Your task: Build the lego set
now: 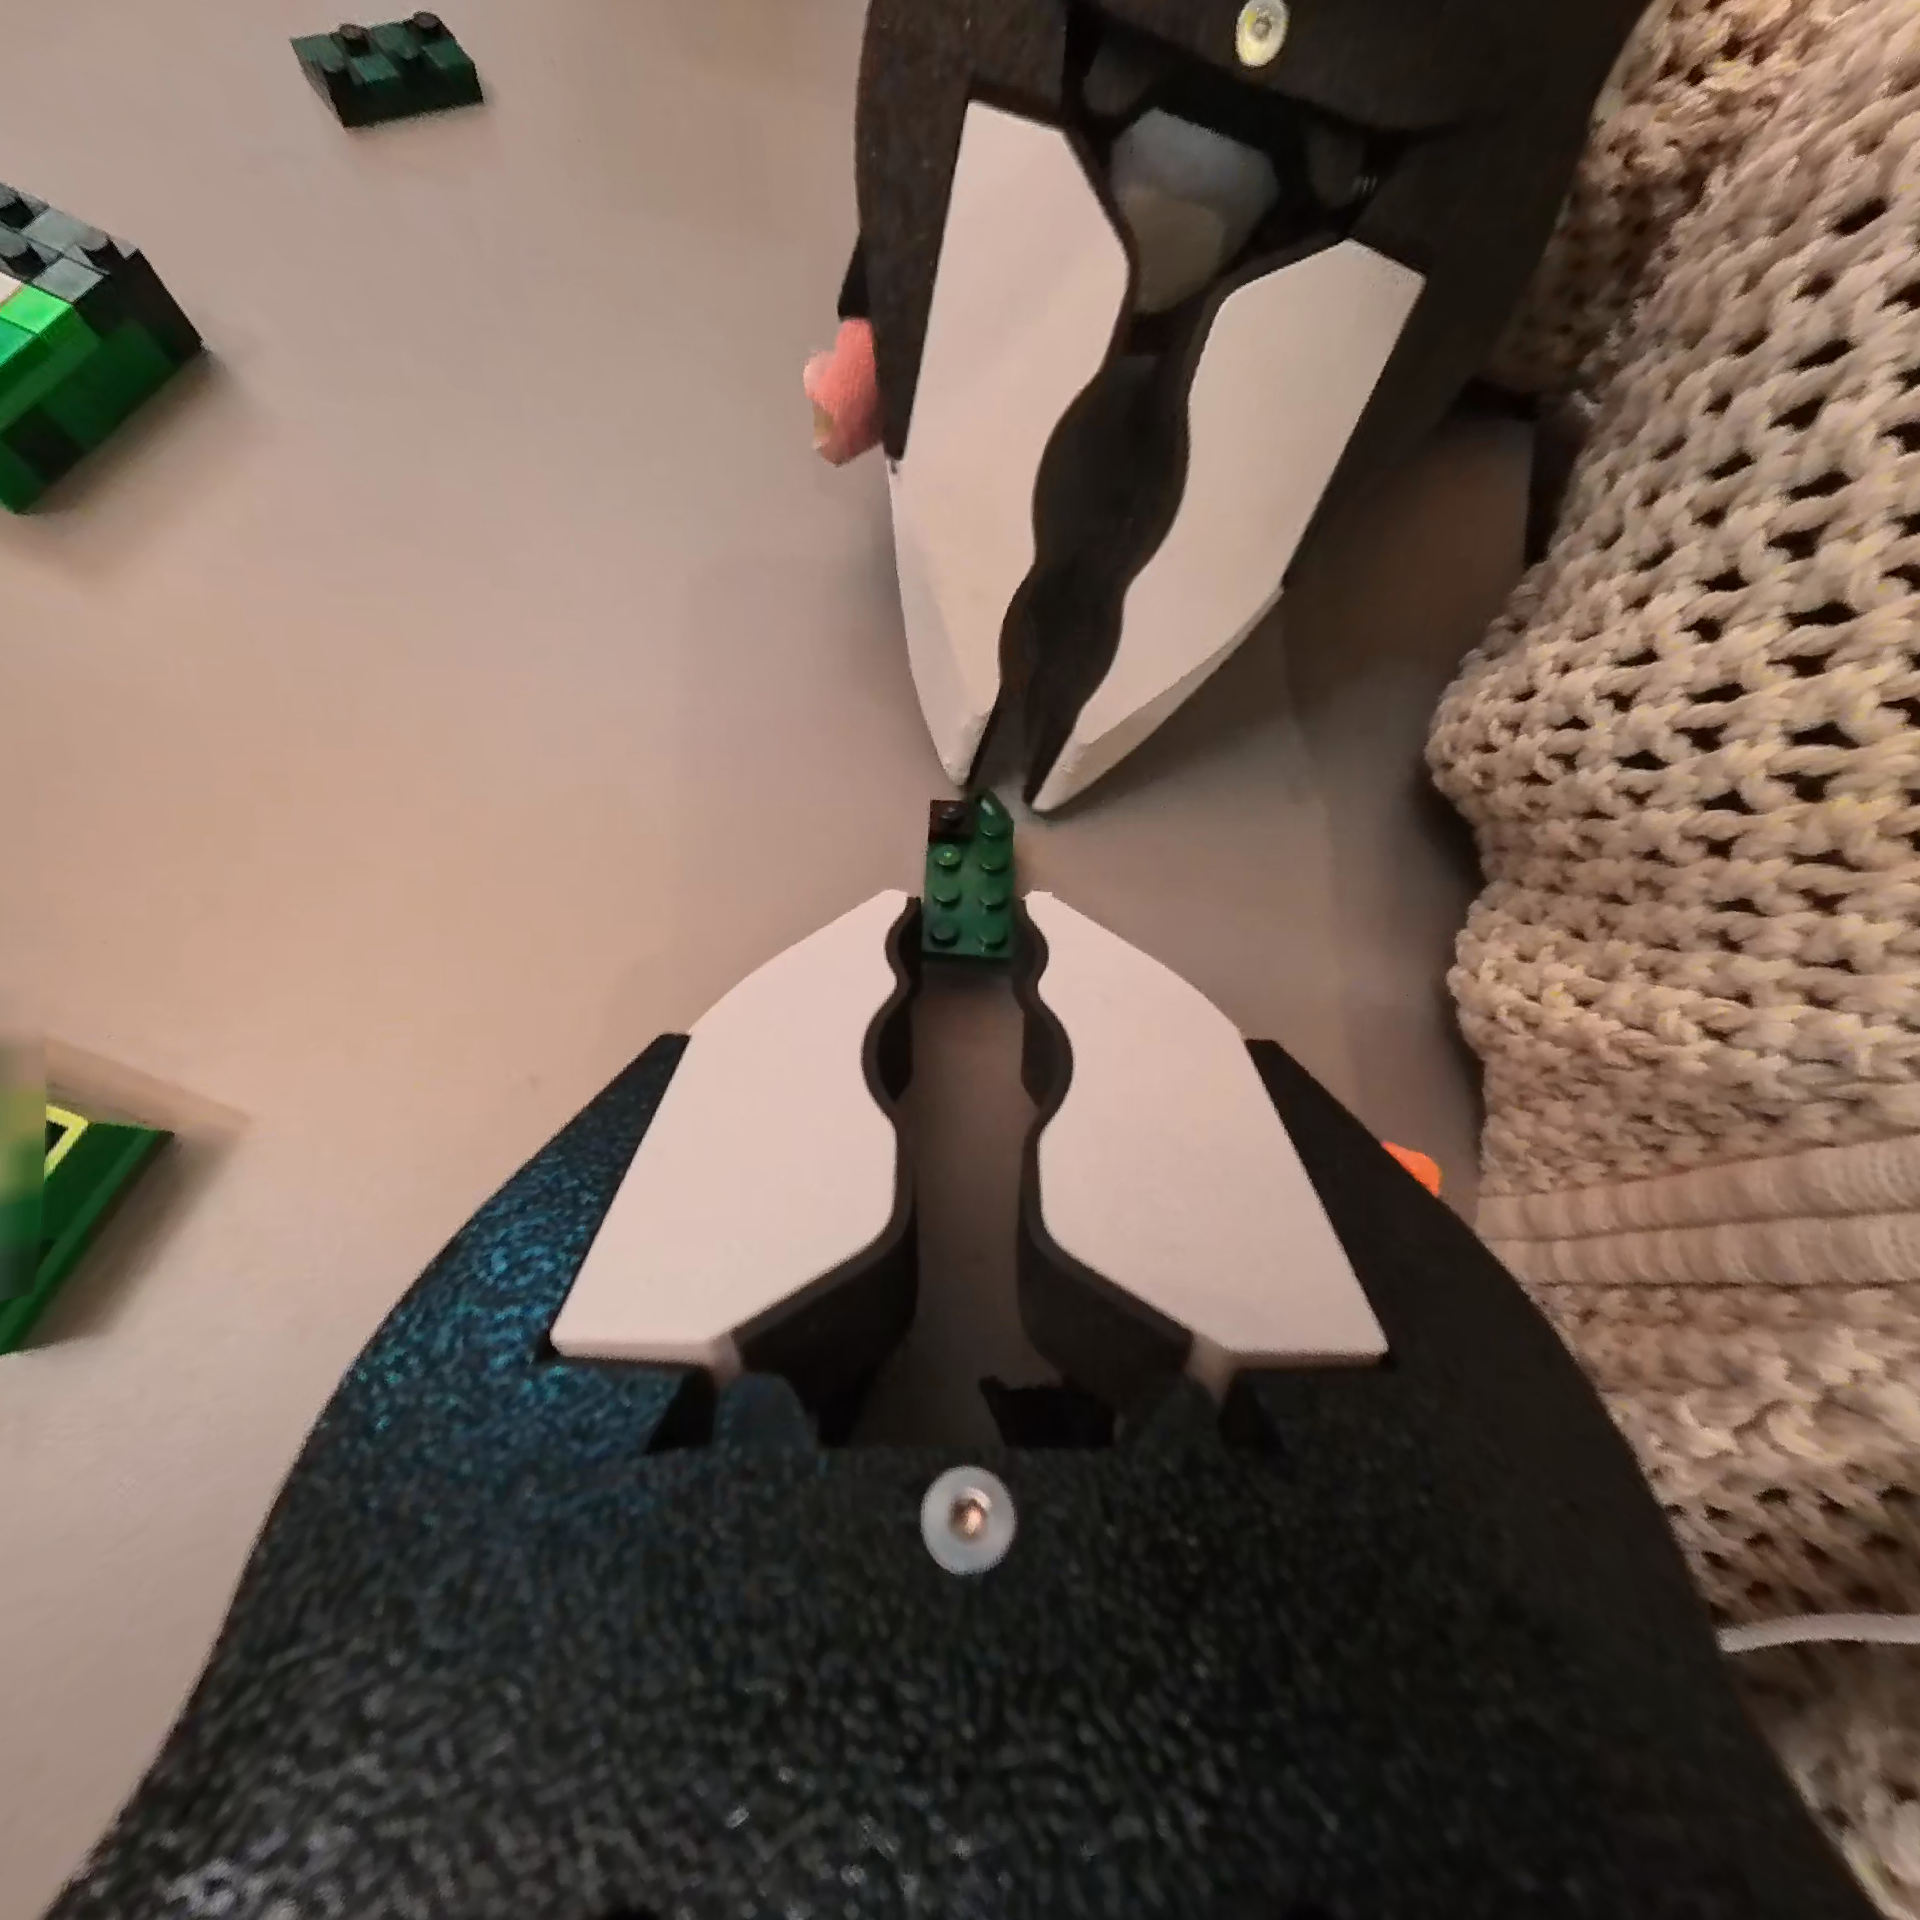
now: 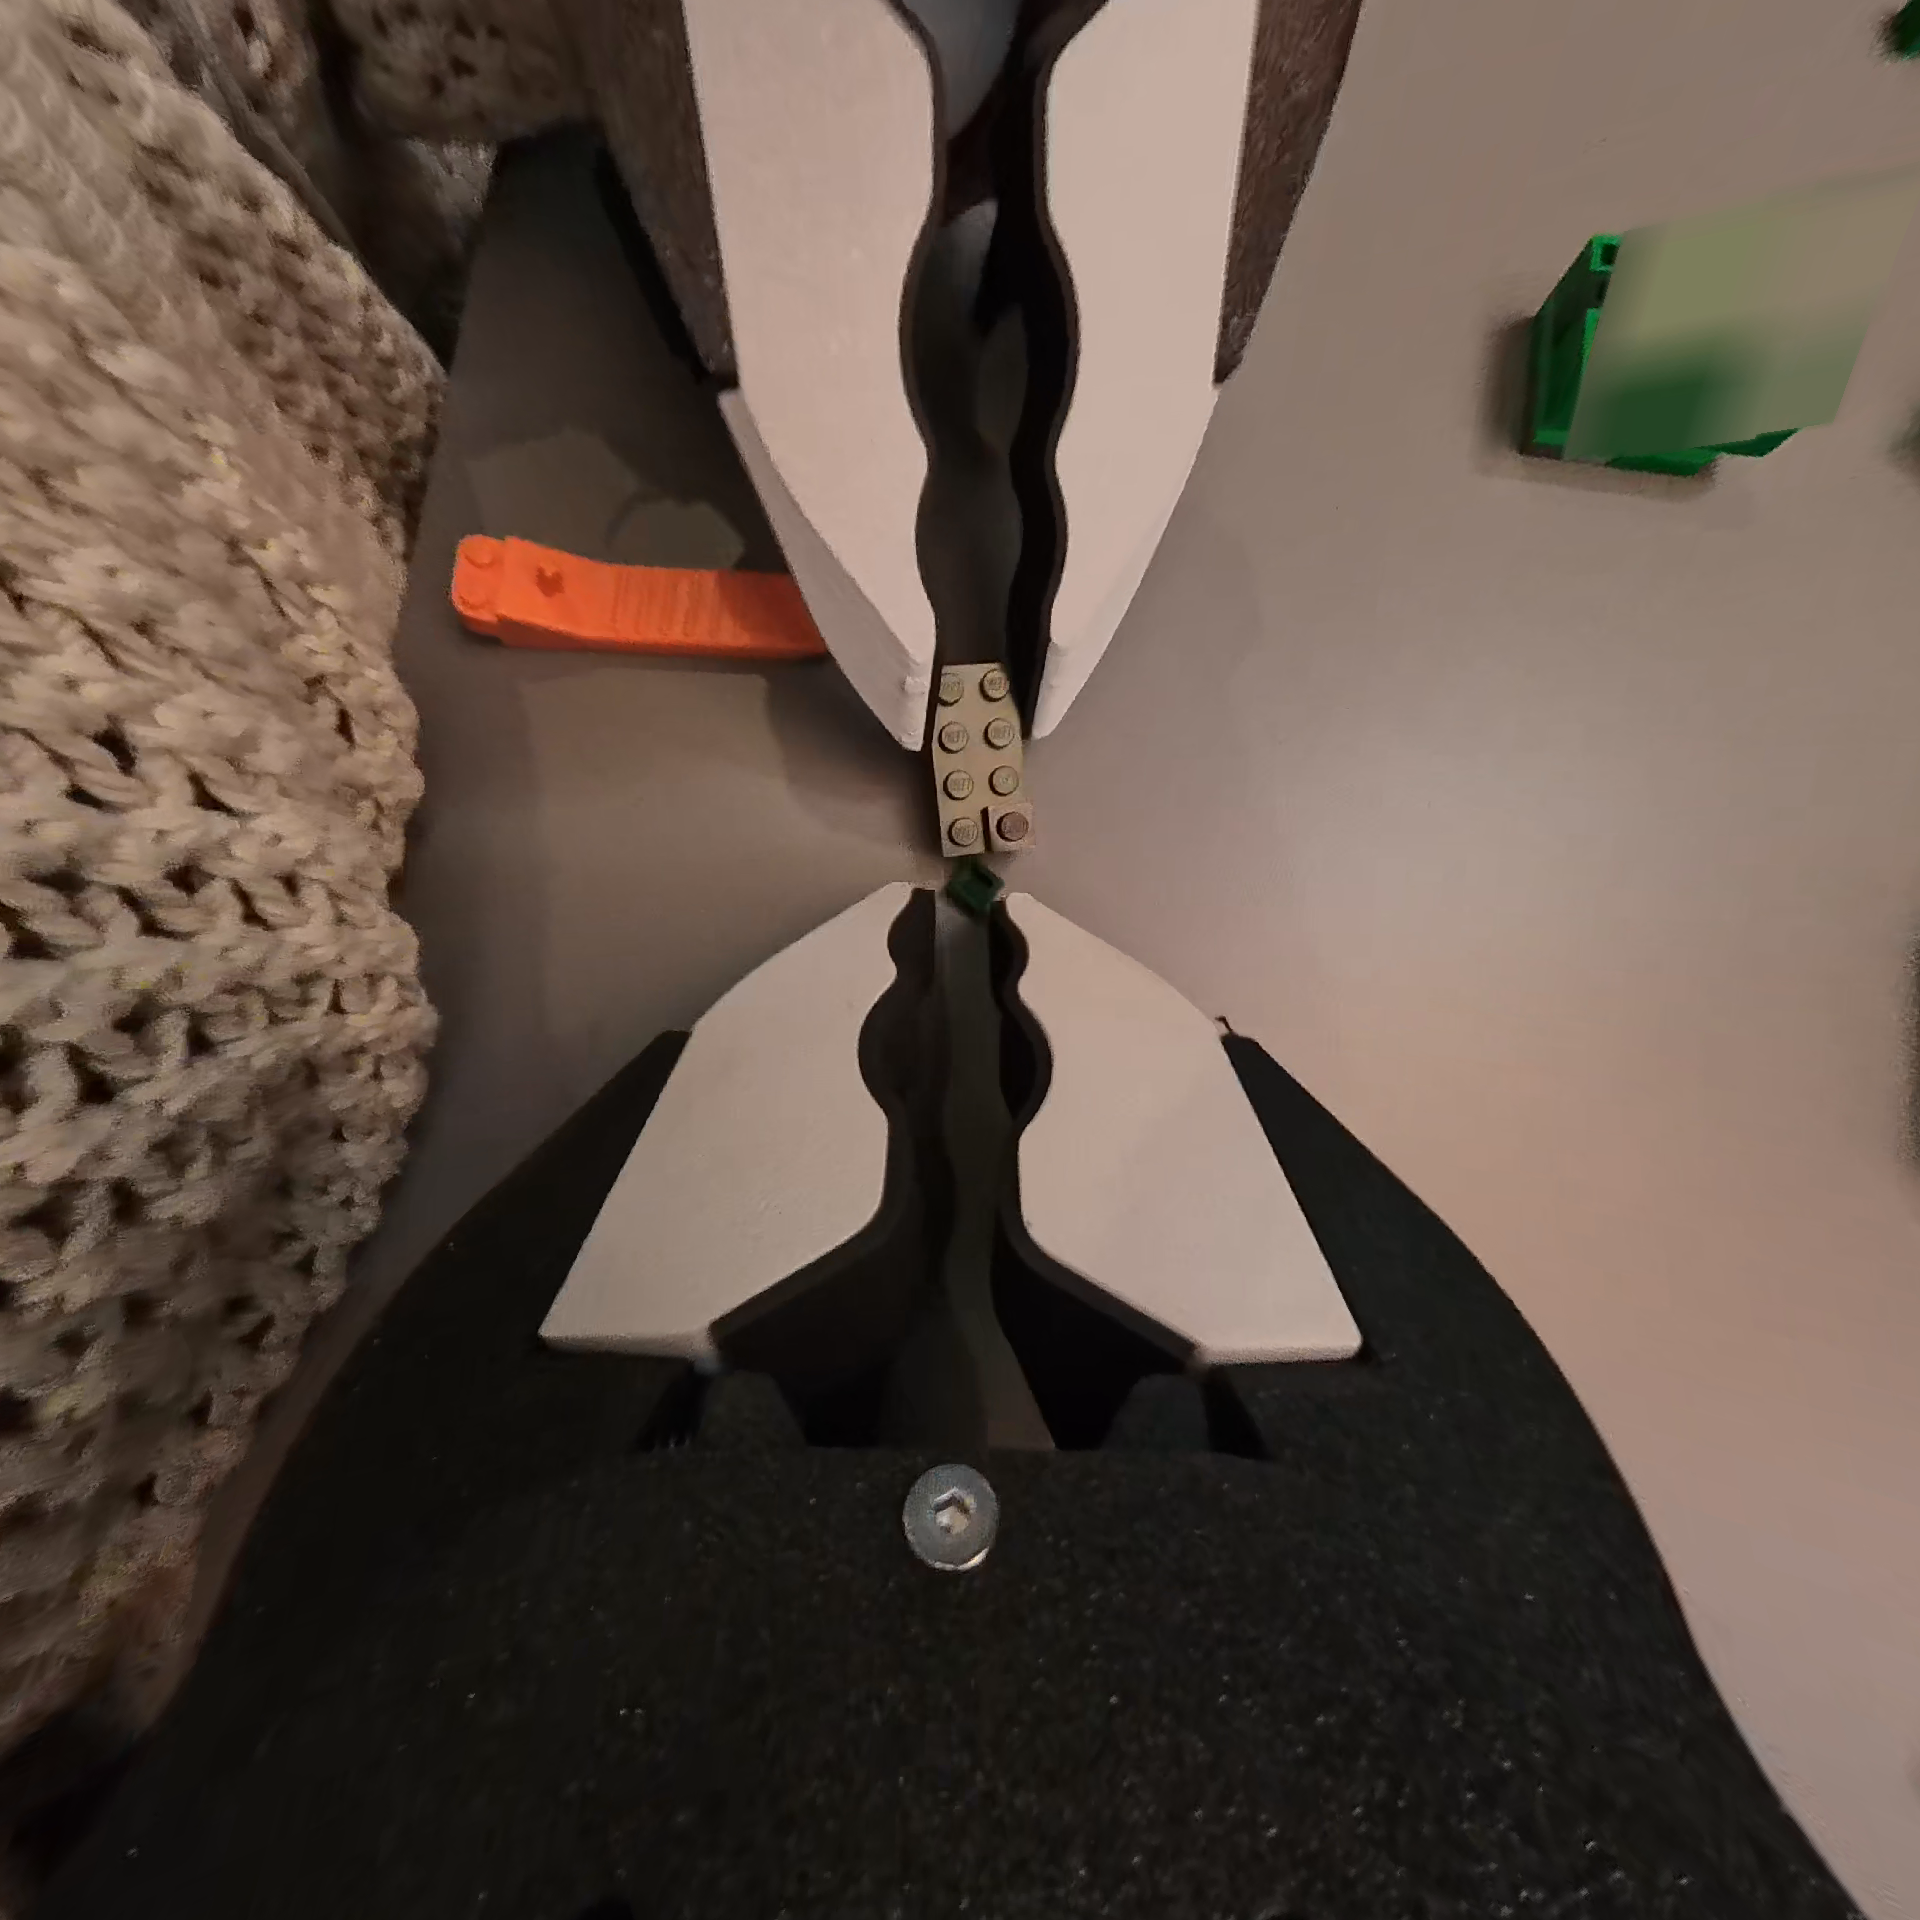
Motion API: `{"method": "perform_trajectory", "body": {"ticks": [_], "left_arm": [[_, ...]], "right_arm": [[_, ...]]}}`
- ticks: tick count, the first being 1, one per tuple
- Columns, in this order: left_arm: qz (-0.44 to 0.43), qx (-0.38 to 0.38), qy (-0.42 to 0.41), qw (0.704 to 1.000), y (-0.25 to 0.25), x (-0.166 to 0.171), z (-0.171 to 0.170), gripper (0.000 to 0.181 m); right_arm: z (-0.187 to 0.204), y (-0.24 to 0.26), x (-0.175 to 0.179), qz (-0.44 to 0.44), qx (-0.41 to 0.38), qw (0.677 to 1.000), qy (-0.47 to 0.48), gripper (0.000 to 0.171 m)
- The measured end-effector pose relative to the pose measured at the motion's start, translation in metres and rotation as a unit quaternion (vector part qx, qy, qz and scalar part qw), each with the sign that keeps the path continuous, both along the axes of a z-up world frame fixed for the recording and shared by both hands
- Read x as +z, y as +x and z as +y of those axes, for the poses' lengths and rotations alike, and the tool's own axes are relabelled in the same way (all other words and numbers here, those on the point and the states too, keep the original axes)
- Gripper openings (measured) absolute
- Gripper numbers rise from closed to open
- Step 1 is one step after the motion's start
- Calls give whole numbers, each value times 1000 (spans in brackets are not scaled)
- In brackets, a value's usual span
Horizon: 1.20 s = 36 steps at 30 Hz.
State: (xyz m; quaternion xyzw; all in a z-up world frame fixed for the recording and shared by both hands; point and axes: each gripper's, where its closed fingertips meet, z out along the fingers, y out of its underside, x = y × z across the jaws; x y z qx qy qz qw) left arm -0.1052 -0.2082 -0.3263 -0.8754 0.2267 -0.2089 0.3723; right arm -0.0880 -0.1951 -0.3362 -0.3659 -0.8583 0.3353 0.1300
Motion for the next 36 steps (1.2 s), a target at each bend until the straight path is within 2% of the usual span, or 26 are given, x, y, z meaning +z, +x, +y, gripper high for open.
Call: {"method": "perform_trajectory", "body": {"ticks": [6, 19, 23, 32, 36], "left_arm": [[10, 10, 4, 1000, -6, 4, -1, 15], [27, 4, 3, 1000, -7, 2, 2, 16], [30, 9, 3, 999, -10, 3, 1, 15], [27, -2, 4, 1000, -6, 4, 0, 15], [32, 1, 0, 999, -8, 3, -2, 16]], "right_arm": [[2, -5, -1, 5, -15, 1000, 27, 3], [0, -8, -1, 19, -8, 999, 37, 0], [-3, -8, -1, 9, -11, 1000, 17, 16], [-4, -12, -2, 18, -8, 999, 27, 2], [-6, -11, -2, 19, 1, 1000, 22, 13]]}}
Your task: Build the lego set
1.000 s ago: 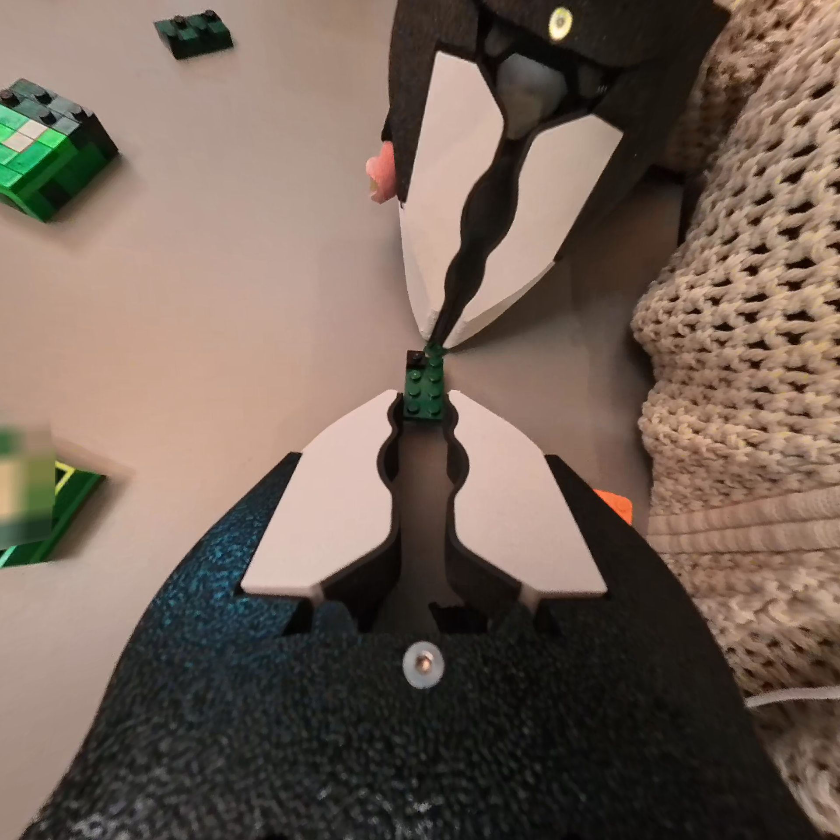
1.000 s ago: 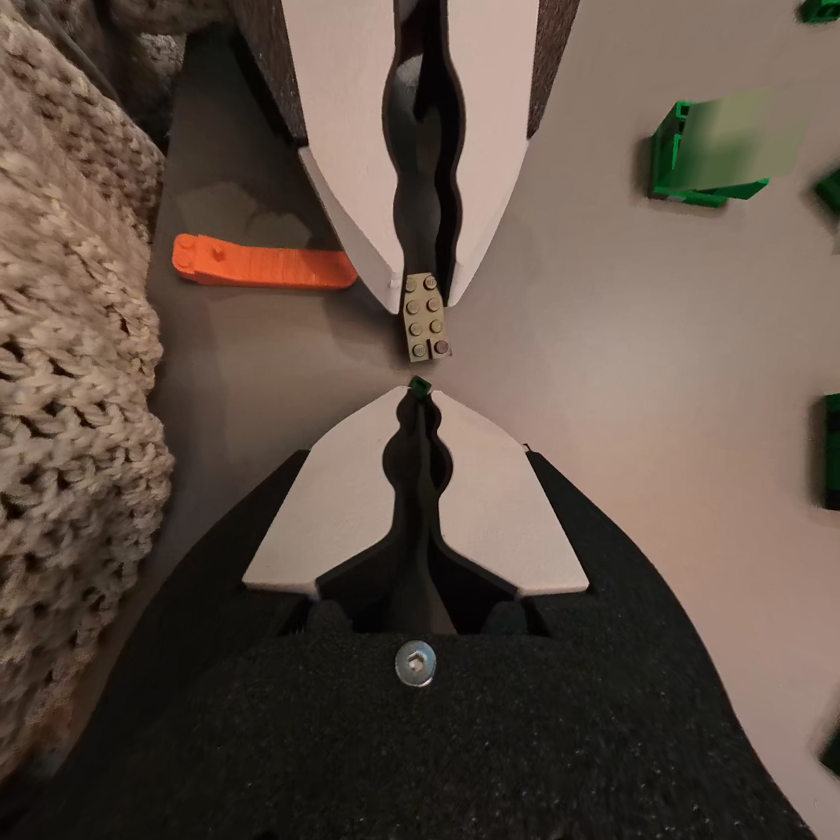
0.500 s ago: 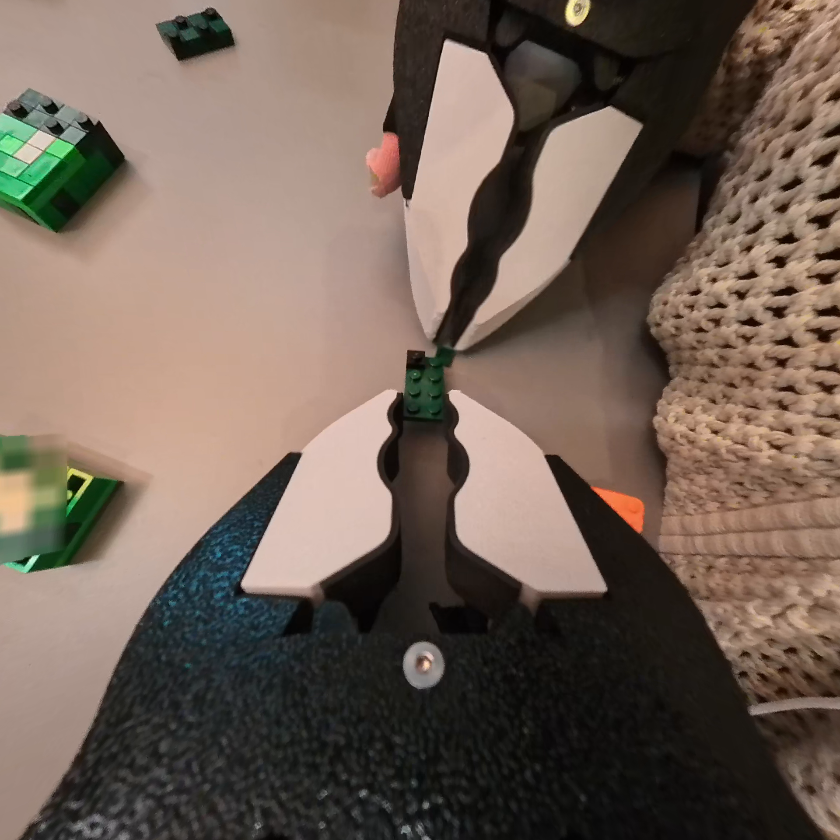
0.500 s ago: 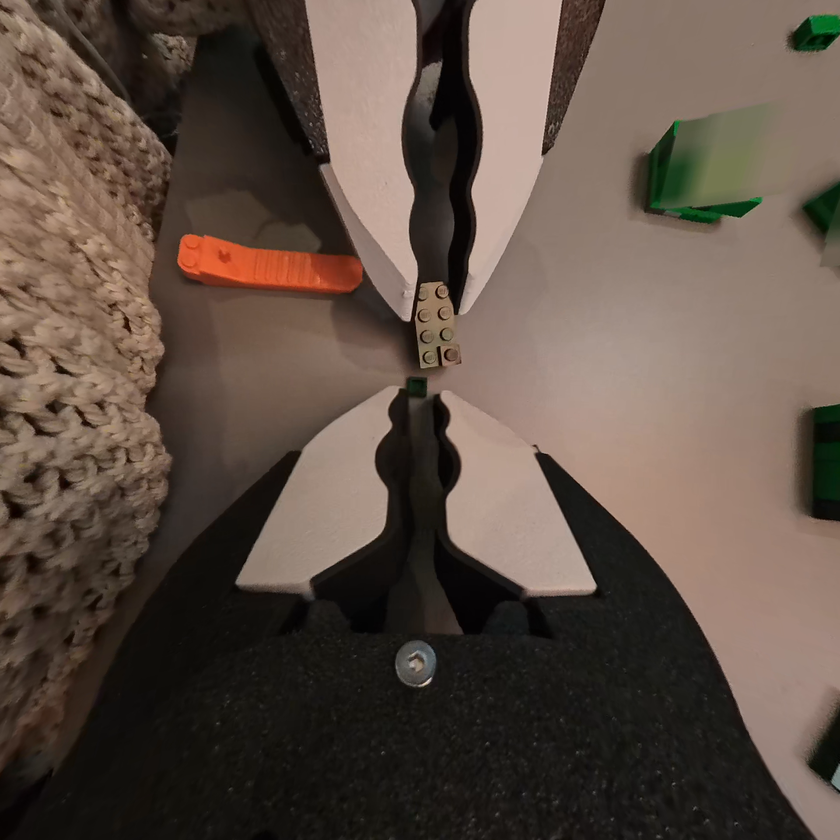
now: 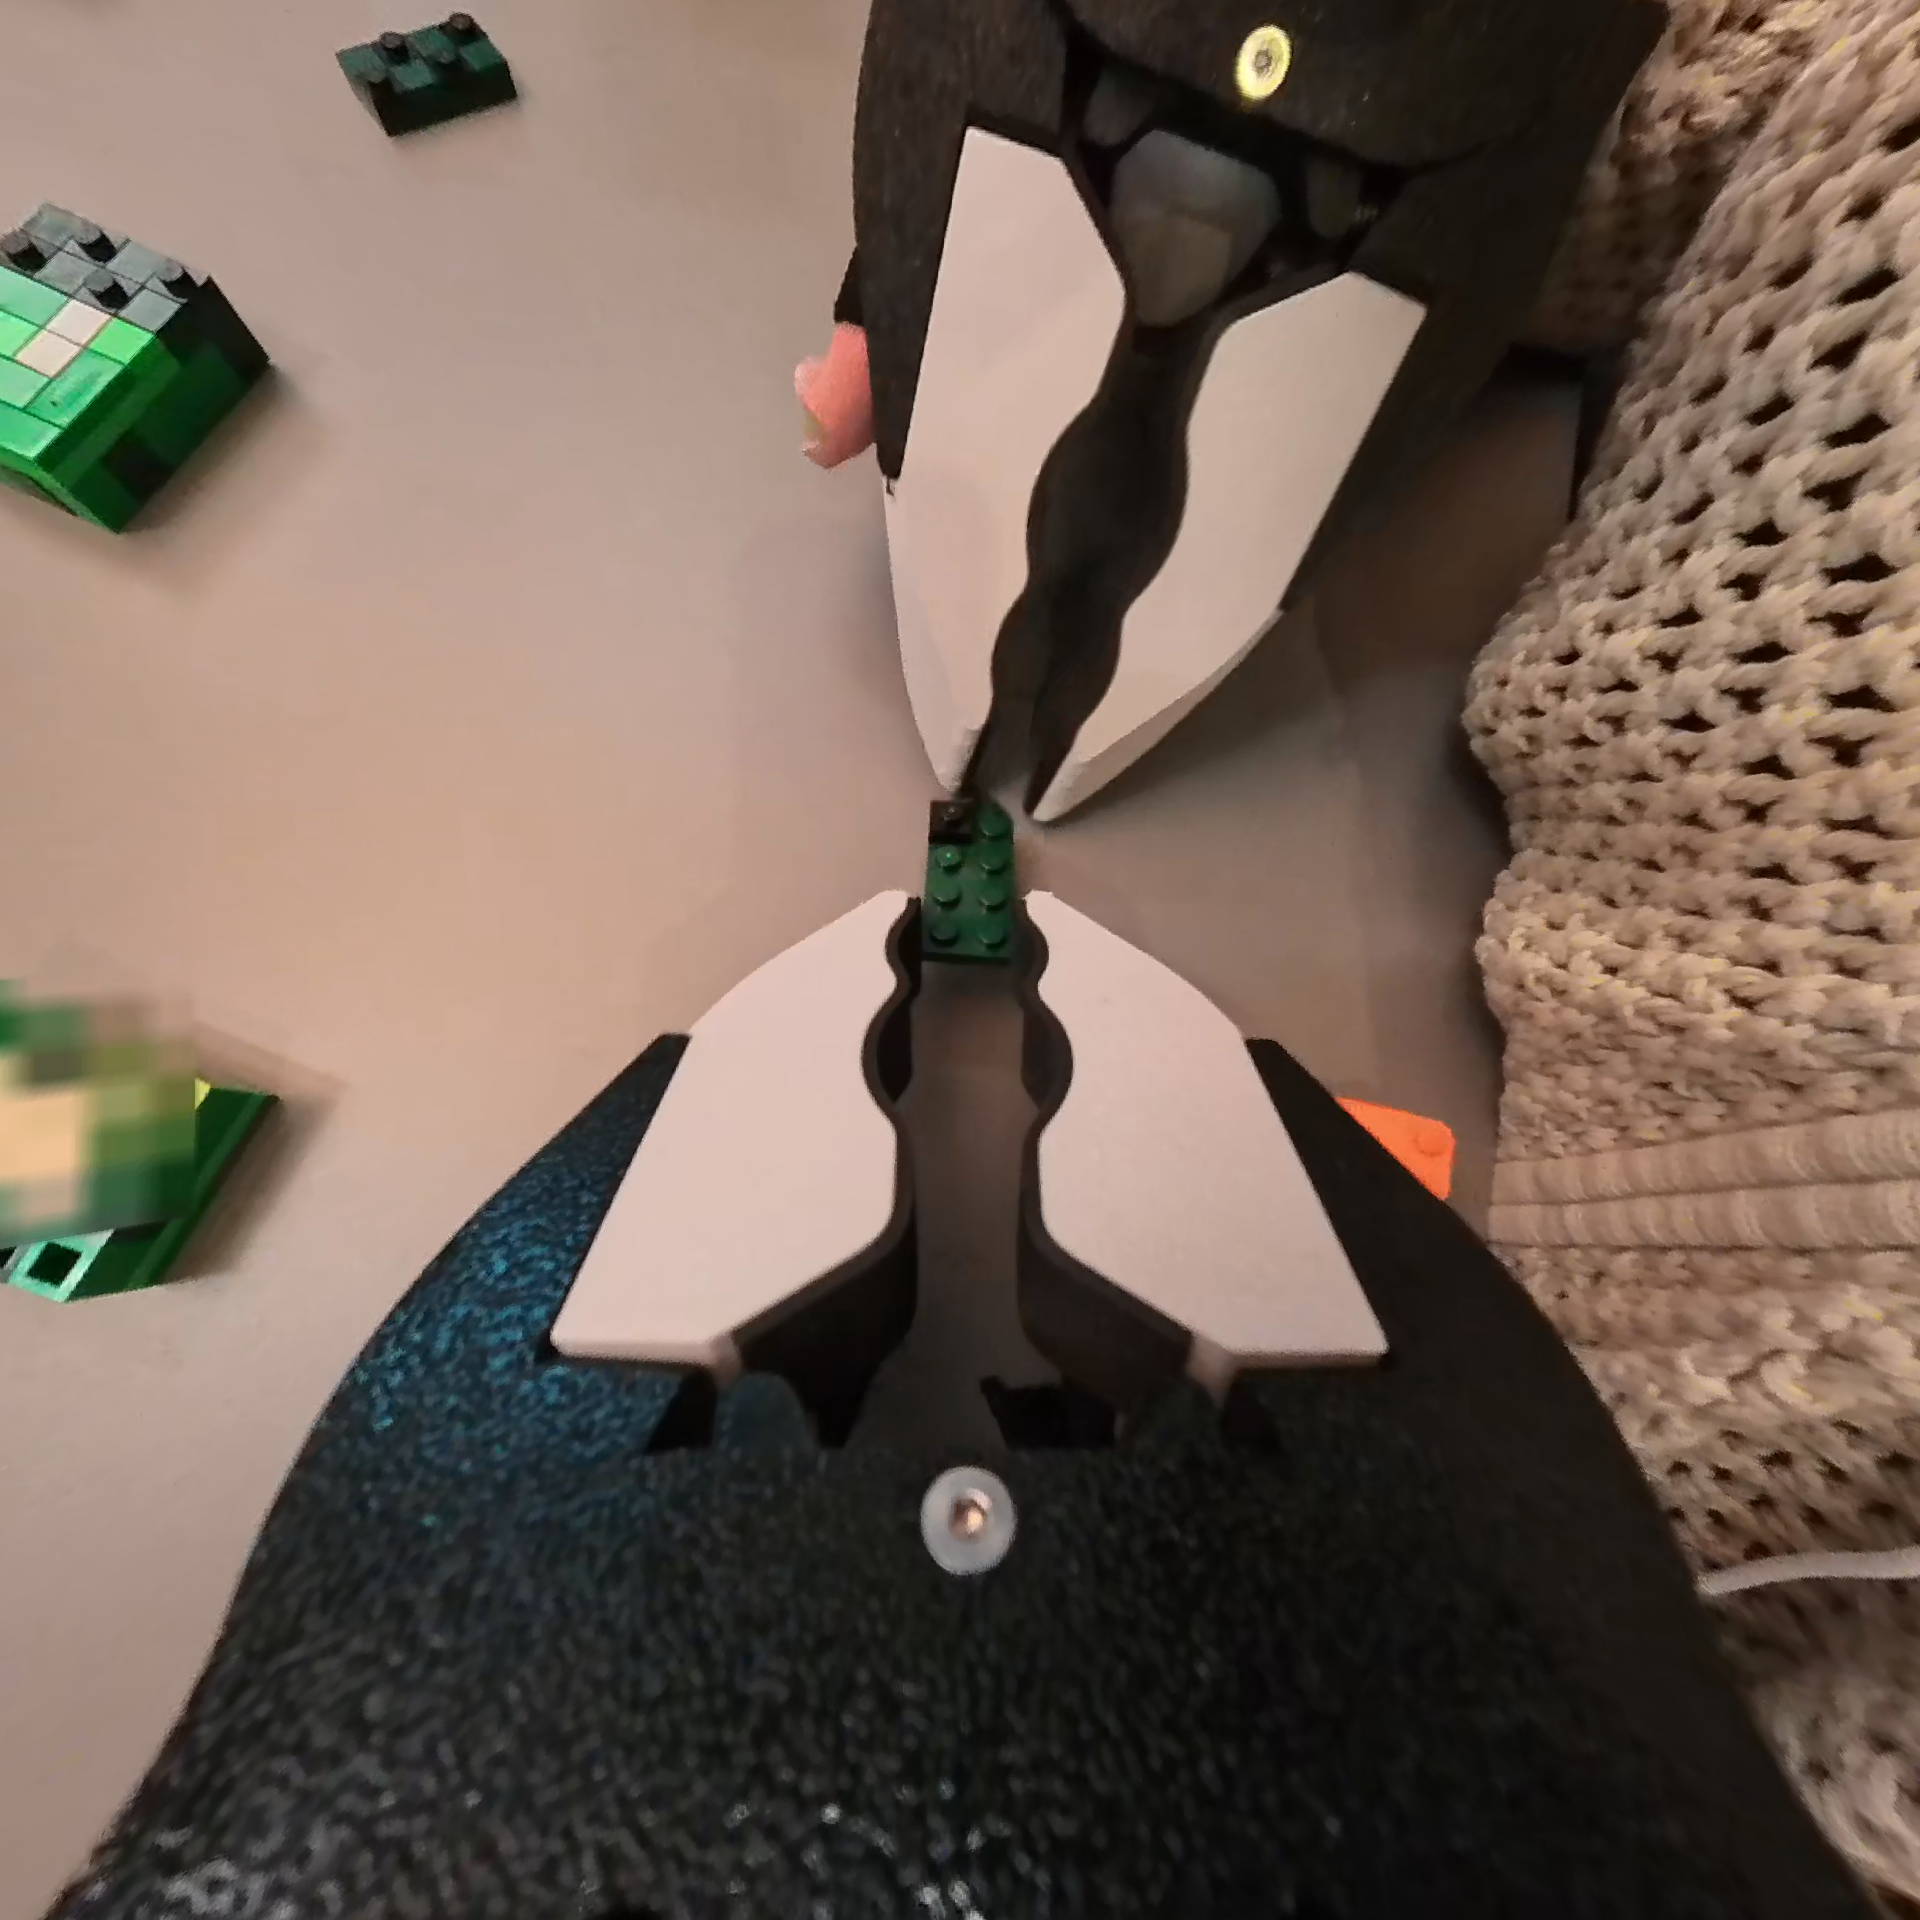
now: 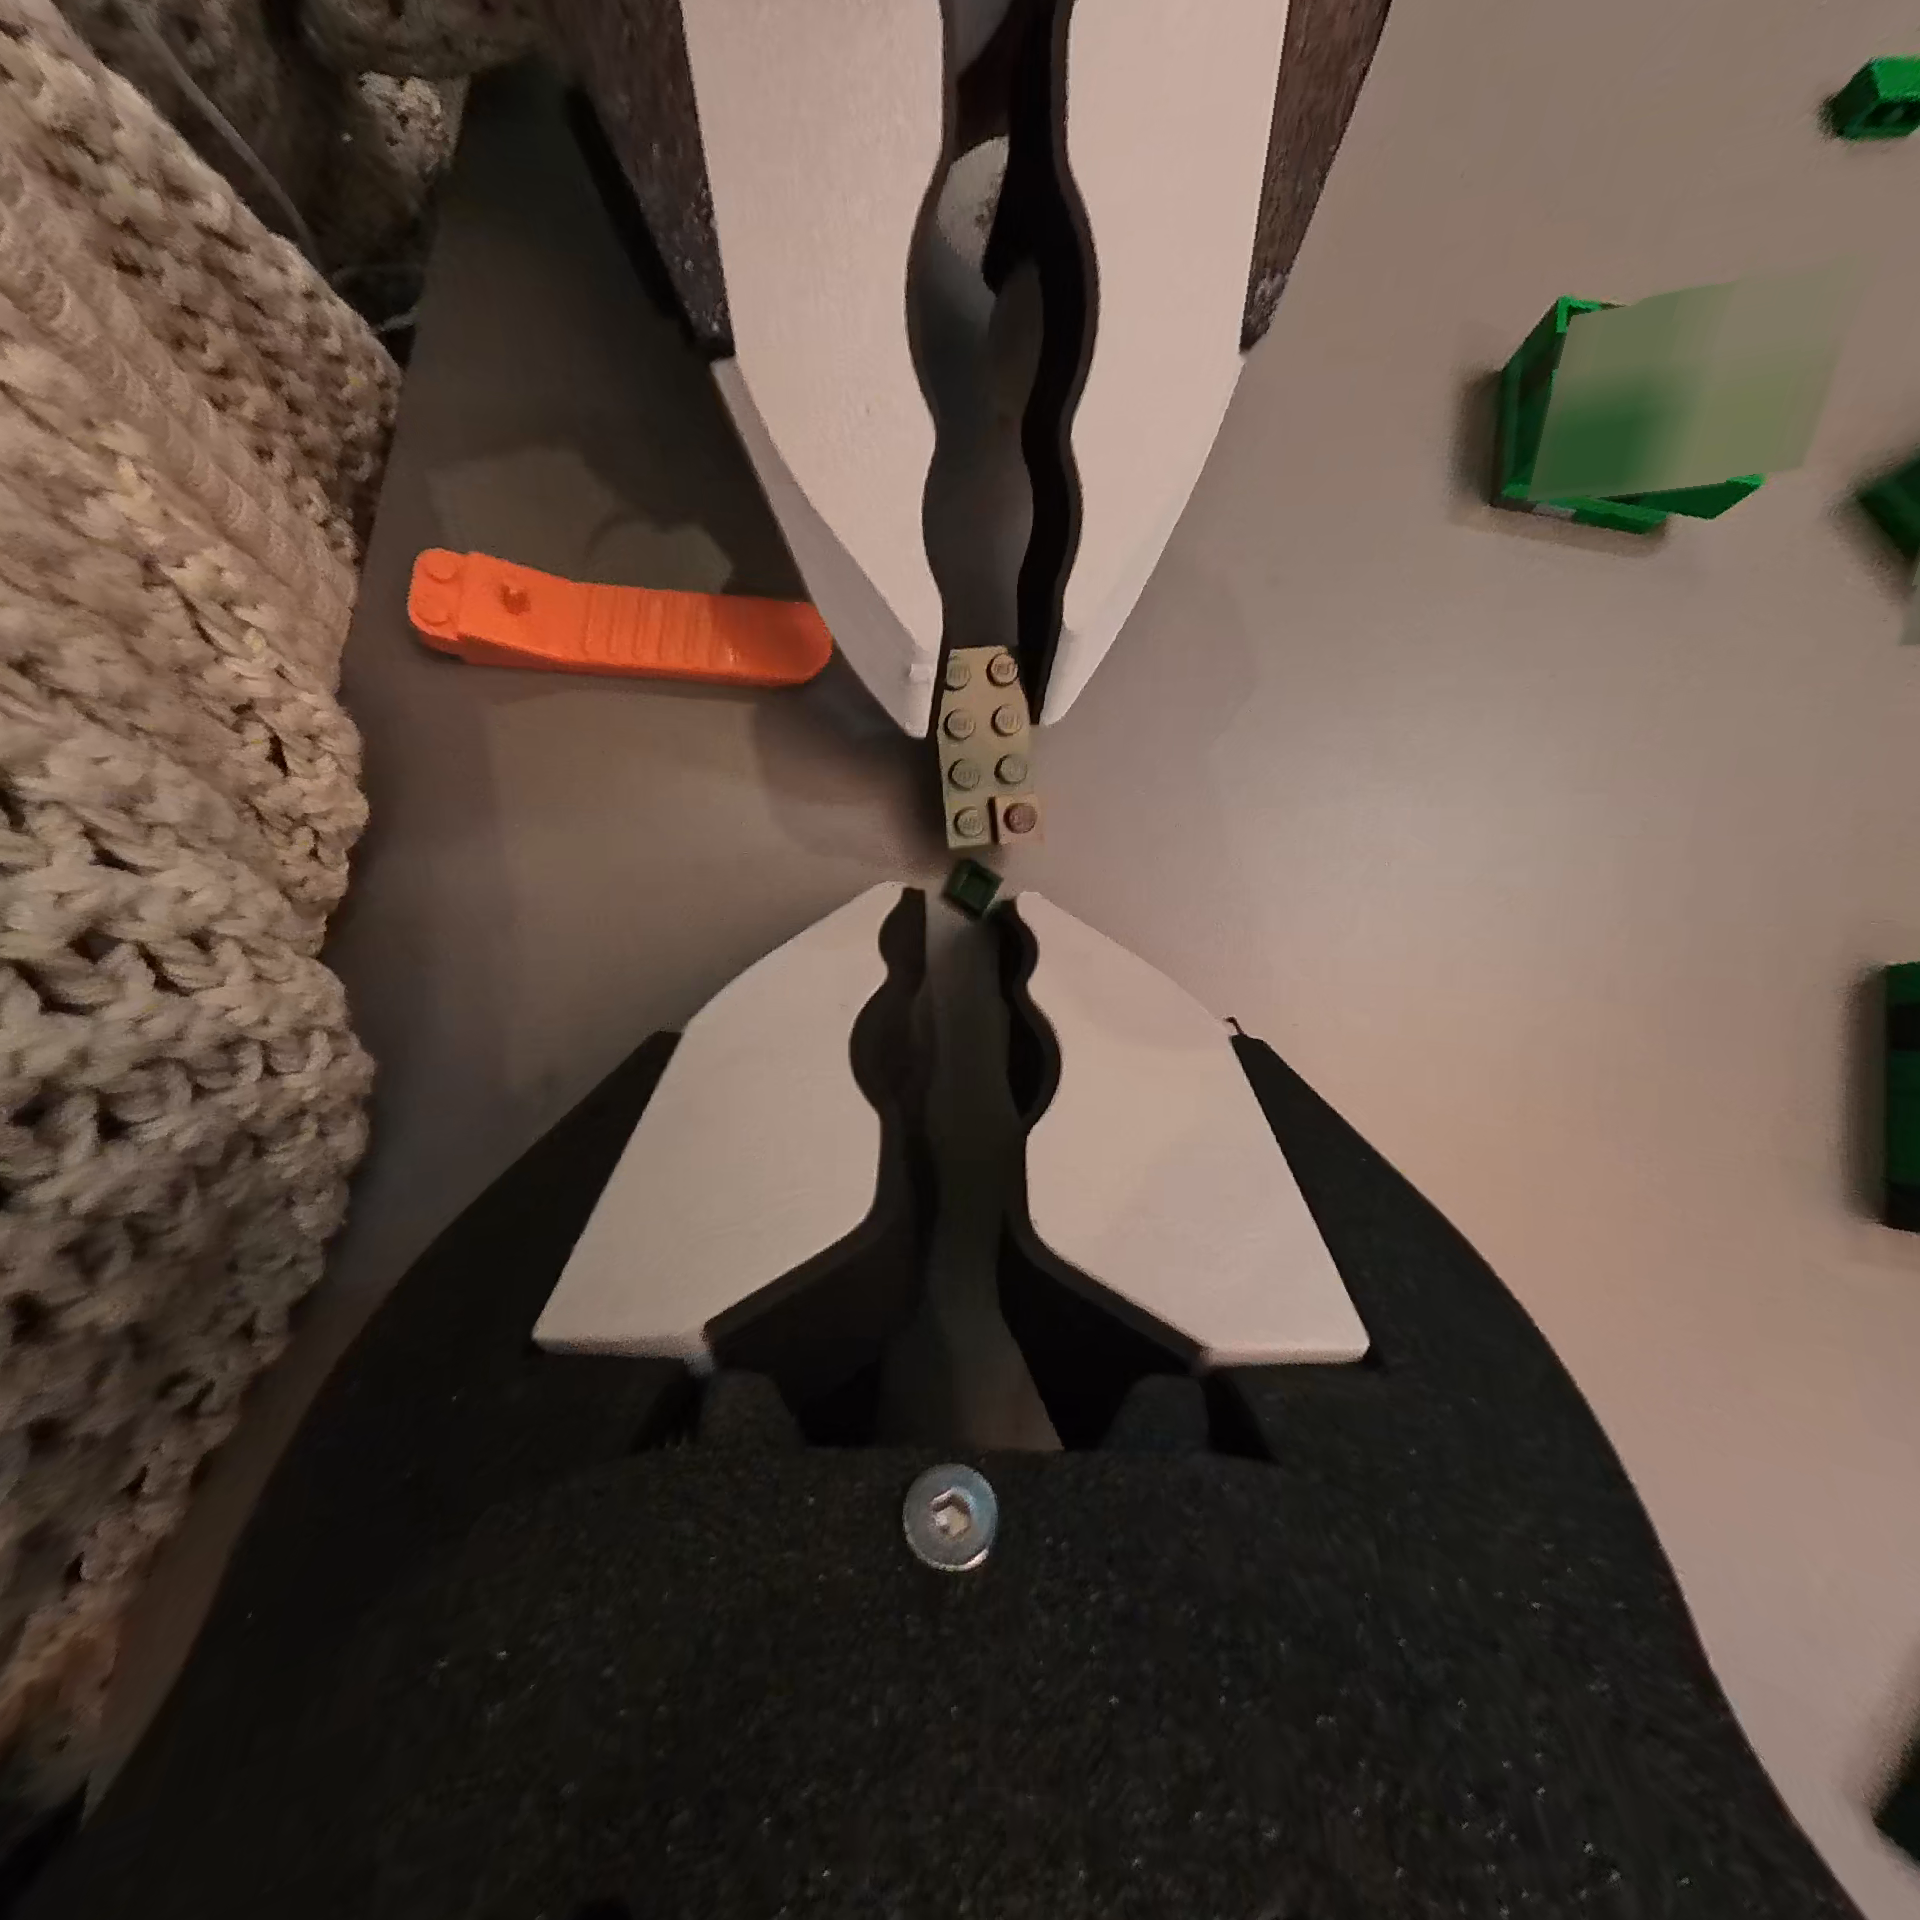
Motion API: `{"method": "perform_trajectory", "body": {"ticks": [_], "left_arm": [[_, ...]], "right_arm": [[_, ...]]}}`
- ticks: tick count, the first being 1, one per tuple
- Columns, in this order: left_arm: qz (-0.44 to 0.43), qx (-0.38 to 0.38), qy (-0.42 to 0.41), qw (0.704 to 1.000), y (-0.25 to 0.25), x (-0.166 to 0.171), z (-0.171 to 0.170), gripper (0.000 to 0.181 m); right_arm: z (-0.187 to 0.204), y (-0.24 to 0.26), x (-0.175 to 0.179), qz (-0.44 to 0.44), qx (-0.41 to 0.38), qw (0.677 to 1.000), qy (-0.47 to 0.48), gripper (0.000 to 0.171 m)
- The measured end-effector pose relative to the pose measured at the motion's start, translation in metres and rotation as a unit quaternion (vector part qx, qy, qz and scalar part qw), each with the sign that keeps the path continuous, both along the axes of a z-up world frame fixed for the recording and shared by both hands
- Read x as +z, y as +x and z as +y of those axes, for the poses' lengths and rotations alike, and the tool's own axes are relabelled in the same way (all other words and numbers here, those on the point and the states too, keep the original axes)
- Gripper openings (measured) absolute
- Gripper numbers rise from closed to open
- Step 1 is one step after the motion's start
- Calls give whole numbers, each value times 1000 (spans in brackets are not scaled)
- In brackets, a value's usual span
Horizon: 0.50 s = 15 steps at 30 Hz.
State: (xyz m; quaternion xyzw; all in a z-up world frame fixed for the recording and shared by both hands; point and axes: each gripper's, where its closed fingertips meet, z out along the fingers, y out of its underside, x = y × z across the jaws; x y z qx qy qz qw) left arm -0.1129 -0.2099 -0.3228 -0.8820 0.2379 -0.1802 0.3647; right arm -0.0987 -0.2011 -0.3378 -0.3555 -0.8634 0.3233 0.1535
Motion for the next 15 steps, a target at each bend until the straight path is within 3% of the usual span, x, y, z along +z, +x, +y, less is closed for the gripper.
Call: {"method": "perform_trajectory", "body": {"ticks": [15], "left_arm": [[1, 2, 9, 1000, 1, 2, 0, 15]], "right_arm": [[2, -4, 1, 5, -9, 1000, 7, 8]]}}
